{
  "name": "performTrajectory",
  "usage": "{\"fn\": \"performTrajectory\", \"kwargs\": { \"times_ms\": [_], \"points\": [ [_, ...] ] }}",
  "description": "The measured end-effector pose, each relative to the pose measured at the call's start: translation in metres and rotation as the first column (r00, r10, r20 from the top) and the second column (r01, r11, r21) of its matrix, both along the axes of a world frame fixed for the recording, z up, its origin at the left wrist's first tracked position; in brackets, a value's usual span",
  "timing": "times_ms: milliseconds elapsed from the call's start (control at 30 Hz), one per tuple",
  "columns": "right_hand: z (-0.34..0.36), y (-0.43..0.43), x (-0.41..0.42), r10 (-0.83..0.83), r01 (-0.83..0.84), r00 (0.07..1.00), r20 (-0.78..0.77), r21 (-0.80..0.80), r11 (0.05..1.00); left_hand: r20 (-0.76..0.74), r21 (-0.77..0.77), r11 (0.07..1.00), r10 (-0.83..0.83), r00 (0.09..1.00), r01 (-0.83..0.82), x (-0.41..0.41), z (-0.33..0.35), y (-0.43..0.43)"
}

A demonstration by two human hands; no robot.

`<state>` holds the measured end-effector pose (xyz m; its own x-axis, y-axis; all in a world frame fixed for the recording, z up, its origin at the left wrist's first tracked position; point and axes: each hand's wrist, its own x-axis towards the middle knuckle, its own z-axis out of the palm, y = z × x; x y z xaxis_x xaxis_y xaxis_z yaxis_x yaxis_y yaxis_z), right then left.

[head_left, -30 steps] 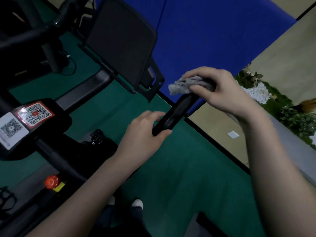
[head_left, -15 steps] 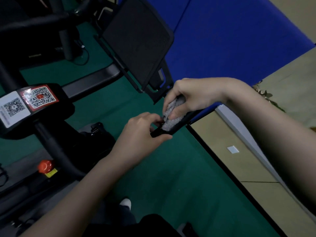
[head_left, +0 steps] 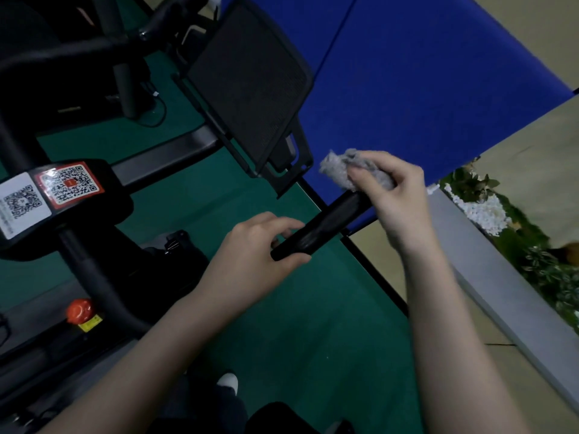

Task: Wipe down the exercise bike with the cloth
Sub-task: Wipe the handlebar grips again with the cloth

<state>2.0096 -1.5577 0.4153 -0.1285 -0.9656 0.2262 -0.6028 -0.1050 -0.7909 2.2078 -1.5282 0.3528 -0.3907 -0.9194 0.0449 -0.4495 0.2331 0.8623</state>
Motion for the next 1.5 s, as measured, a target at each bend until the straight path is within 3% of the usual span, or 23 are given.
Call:
{"fn": "performTrajectory", "kwargs": {
  "times_ms": [100, 200, 267, 367, 500, 567, 800, 1167, 1367, 1500],
  "points": [
    [-0.021, 0.016, 0.016, -0.295, 0.349, 0.925, 0.241, -0.228, 0.909, -0.011, 0.003, 1.0, -0.006, 1.0, 0.006, 0.0, 0.0, 0.0],
    [-0.039, 0.031, 0.035, -0.409, 0.58, 0.768, 0.492, -0.265, 0.77, -0.022, -0.004, 1.0, -0.01, 1.0, 0.01, -0.001, 0.0, 0.0],
    [-0.047, 0.038, 0.047, -0.439, 0.656, 0.693, 0.572, -0.249, 0.713, -0.024, -0.013, 1.0, -0.007, 1.0, 0.007, -0.001, 0.001, 0.0],
    [-0.049, 0.034, 0.051, -0.356, 0.639, 0.567, 0.743, -0.125, 0.759, -0.025, -0.025, 1.0, 0.0, 1.0, -0.001, -0.001, 0.002, 0.001],
    [-0.051, 0.019, 0.037, -0.256, 0.487, 0.301, 0.919, 0.083, 0.87, -0.007, -0.049, 0.999, -0.007, 1.0, 0.006, 0.0, 0.001, 0.001],
    [-0.06, 0.023, 0.038, -0.221, 0.423, 0.249, 0.943, 0.099, 0.901, -0.002, -0.053, 0.999, -0.01, 1.0, 0.01, 0.0, -0.001, 0.0],
    [-0.091, 0.055, 0.07, -0.227, 0.418, 0.301, 0.926, 0.085, 0.904, 0.003, -0.072, 0.997, -0.016, 1.0, 0.017, 0.001, -0.003, -0.001],
    [-0.105, 0.092, 0.071, -0.355, 0.398, 0.549, 0.757, 0.137, 0.907, 0.061, -0.123, 0.992, -0.006, 0.998, 0.014, 0.001, -0.003, 0.0],
    [-0.099, 0.139, 0.012, -0.327, 0.326, 0.446, 0.833, 0.189, 0.926, 0.161, -0.419, 0.908, 0.096, 0.982, -0.021, -0.015, 0.011, 0.016],
    [-0.097, 0.174, -0.027, -0.351, 0.322, 0.432, 0.831, 0.222, 0.92, 0.153, -0.523, 0.852, 0.089, 0.984, 0.004, -0.053, 0.016, 0.046]
  ]
}}
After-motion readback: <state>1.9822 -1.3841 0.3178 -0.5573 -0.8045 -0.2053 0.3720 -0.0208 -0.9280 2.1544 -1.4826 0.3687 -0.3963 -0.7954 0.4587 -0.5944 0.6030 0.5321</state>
